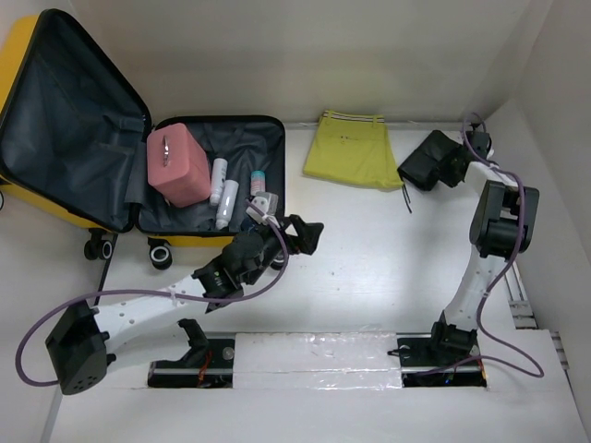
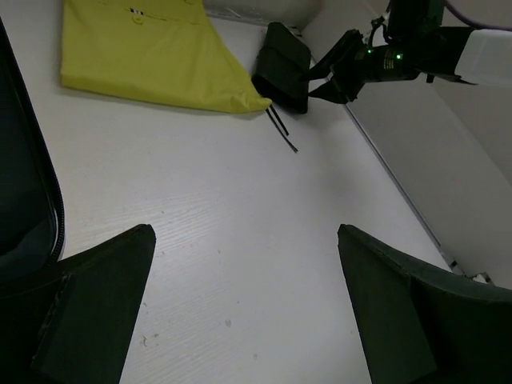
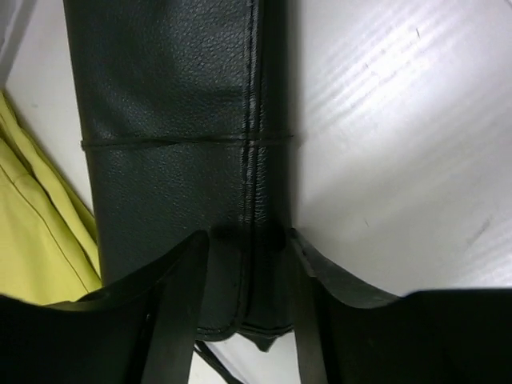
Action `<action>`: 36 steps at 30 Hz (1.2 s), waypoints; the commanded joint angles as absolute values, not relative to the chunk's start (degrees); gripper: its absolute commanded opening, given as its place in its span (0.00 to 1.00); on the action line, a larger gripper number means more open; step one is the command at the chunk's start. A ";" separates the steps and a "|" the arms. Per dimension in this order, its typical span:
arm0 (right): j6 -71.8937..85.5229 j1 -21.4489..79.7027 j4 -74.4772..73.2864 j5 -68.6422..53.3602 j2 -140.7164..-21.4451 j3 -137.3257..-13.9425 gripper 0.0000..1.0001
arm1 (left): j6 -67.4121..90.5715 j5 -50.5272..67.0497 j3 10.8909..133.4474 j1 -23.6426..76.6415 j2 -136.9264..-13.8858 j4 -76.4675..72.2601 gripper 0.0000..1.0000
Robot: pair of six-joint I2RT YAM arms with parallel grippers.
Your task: Pack the luggage
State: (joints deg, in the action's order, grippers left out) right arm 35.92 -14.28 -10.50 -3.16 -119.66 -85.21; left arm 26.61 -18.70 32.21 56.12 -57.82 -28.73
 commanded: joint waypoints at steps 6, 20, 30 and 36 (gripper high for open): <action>35.60 -14.33 -22.14 -5.71 -125.76 -98.24 0.56 | 27.25 -21.18 30.67 55.37 -53.88 -29.01 0.93; 32.96 -13.01 -39.11 -1.49 -132.01 -110.57 0.00 | 27.25 -23.99 30.67 54.84 -52.82 -28.48 0.90; 32.96 -13.80 -12.23 -2.11 -97.50 -78.60 0.00 | 28.30 -22.50 30.15 54.23 -51.77 -28.48 0.90; 30.23 -5.73 -12.48 0.97 -80.87 -77.17 0.00 | 29.36 -22.49 29.01 54.23 -47.92 -29.09 0.89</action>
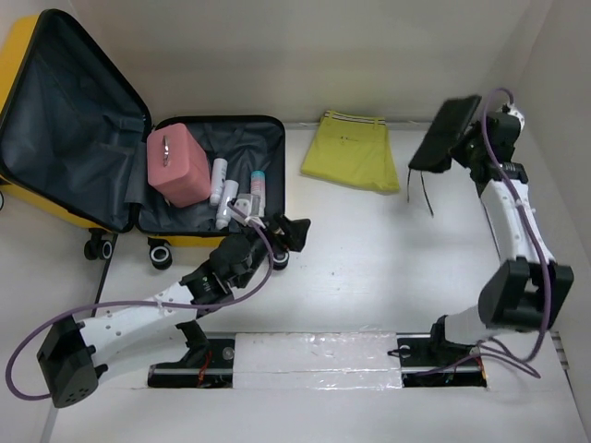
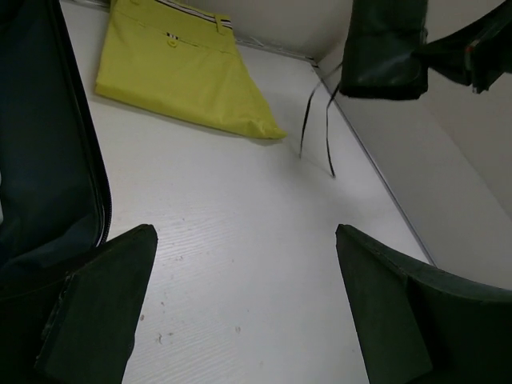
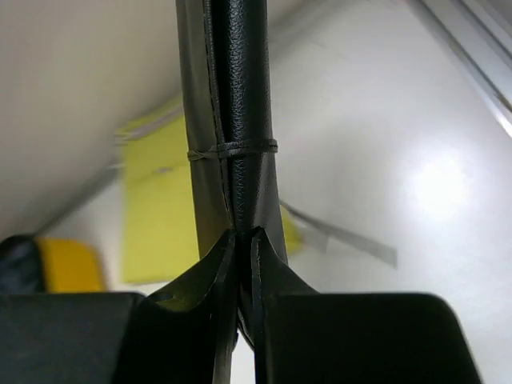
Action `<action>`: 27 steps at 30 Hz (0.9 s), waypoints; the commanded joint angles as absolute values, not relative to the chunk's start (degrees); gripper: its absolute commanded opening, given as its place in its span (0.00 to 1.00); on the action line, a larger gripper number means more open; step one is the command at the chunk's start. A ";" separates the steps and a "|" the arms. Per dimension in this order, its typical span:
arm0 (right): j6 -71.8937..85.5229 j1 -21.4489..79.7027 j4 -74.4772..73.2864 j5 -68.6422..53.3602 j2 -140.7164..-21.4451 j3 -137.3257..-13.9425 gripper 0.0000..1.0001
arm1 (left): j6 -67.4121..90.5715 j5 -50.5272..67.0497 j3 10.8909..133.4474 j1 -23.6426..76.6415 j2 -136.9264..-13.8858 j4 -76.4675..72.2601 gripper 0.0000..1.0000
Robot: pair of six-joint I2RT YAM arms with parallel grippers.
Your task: Pack the luggage
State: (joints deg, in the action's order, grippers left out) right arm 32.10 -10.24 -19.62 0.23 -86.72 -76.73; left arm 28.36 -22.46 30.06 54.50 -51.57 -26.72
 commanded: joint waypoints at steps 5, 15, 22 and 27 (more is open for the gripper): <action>30.23 8.06 -9.76 -3.68 -77.08 -76.72 0.00 | 31.64 -28.11 28.48 54.23 -41.06 -26.47 0.89; 36.99 35.22 2.19 -10.28 -95.42 -98.31 0.00 | 35.41 -36.04 33.74 54.75 -28.13 -18.03 0.88; 48.24 38.76 10.10 -12.82 -109.42 -99.16 0.31 | 36.04 -40.95 39.81 54.76 -30.23 -10.38 0.88; 47.82 37.10 10.03 -12.56 -104.52 -94.58 0.82 | 35.25 -42.28 40.87 54.76 -31.02 -10.90 0.88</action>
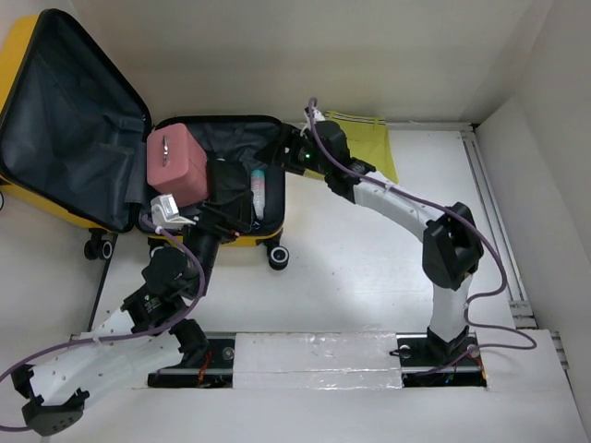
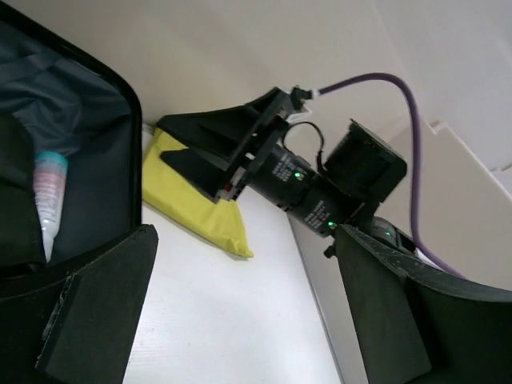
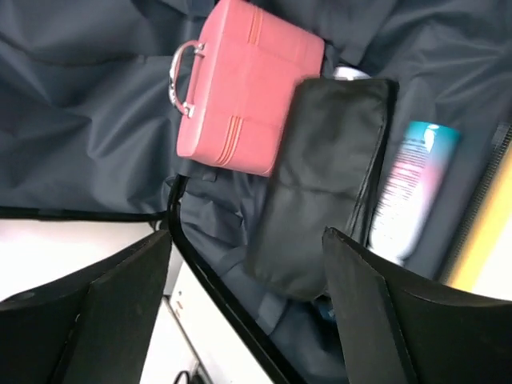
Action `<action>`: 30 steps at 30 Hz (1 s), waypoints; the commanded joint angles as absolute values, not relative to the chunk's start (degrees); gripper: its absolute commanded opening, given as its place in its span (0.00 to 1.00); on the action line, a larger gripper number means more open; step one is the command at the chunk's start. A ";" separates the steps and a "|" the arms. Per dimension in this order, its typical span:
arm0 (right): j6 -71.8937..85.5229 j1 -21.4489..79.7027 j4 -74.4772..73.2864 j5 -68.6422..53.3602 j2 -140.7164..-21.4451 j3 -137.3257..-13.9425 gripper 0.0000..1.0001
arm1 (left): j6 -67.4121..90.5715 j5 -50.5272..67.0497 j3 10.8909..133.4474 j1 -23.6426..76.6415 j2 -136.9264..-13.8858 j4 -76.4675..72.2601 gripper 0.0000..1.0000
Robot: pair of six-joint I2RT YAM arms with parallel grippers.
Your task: Pack the luggage
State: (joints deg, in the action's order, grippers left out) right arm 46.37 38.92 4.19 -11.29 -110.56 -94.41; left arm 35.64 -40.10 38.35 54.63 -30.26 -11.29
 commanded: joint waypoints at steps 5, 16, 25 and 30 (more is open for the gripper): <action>42.99 31.48 10.02 -6.88 -91.08 -81.06 0.66 | 34.01 -40.61 47.54 54.76 -42.52 -8.36 0.88; 37.88 19.88 8.35 3.60 -58.12 -41.35 0.03 | 44.18 -33.49 67.91 53.96 -80.47 -2.77 0.85; 37.36 10.56 -0.33 3.25 -44.21 -30.41 0.45 | 57.55 -31.46 101.99 53.35 -118.33 6.84 0.79; 35.25 4.76 -2.72 -2.80 -45.70 -29.28 0.45 | 67.03 -28.48 109.25 52.30 -129.89 6.69 0.73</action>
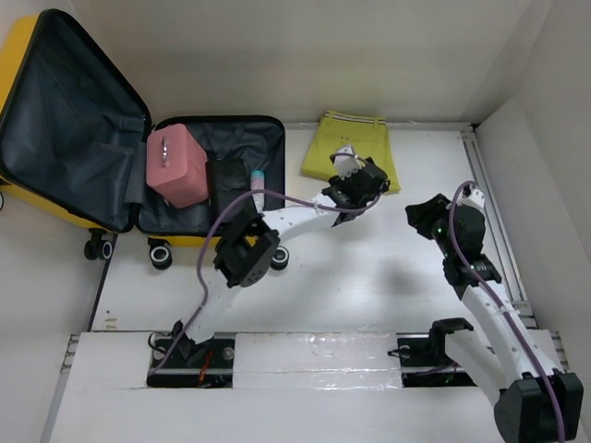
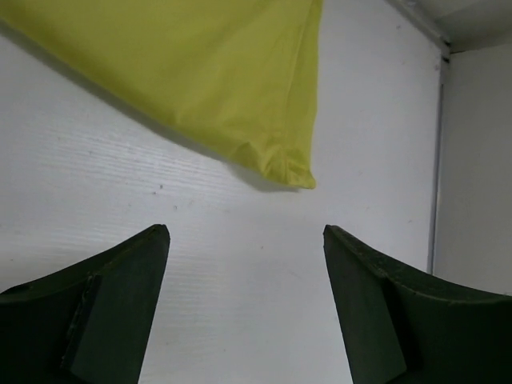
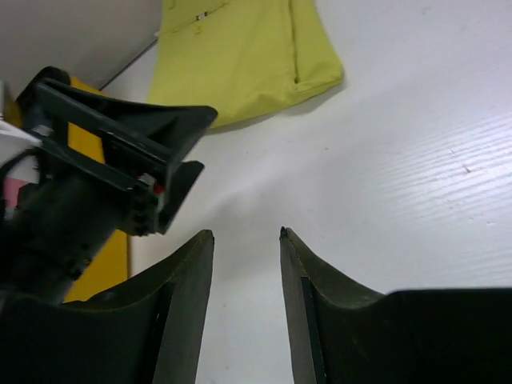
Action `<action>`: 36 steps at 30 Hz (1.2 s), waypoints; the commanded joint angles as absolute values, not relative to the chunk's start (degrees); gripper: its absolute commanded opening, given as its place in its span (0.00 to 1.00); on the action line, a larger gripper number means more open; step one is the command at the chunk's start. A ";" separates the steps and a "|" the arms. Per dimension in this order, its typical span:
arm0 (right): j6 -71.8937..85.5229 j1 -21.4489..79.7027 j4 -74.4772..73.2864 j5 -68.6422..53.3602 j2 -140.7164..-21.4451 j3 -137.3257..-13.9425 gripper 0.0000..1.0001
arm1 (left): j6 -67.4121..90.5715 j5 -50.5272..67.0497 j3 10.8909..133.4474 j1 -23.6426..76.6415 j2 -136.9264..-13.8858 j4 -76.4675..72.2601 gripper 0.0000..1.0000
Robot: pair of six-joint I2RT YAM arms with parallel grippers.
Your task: Pack the luggage
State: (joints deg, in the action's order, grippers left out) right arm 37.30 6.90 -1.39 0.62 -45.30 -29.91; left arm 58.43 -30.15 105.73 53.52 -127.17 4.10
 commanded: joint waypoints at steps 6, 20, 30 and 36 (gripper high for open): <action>34.10 3.43 -3.33 -5.19 -38.86 -25.93 0.44 | 75.84 -24.17 109.78 51.06 -137.10 4.05 0.65; 33.05 2.90 -5.19 -10.98 -34.28 -27.07 0.44 | 77.52 -19.68 129.37 51.06 -152.92 4.05 0.45; 30.41 2.90 -10.20 -10.55 -31.90 -29.36 0.44 | 68.22 -17.93 126.50 51.06 -151.37 -0.96 0.00; 30.41 2.90 -8.53 -10.55 -33.21 -29.36 0.44 | 57.05 -19.52 103.75 56.24 -135.92 -11.58 0.00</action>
State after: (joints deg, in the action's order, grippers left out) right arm 31.42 3.33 -9.87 -11.07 -32.58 -26.81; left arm 65.19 -20.14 111.94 52.40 -145.12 -9.72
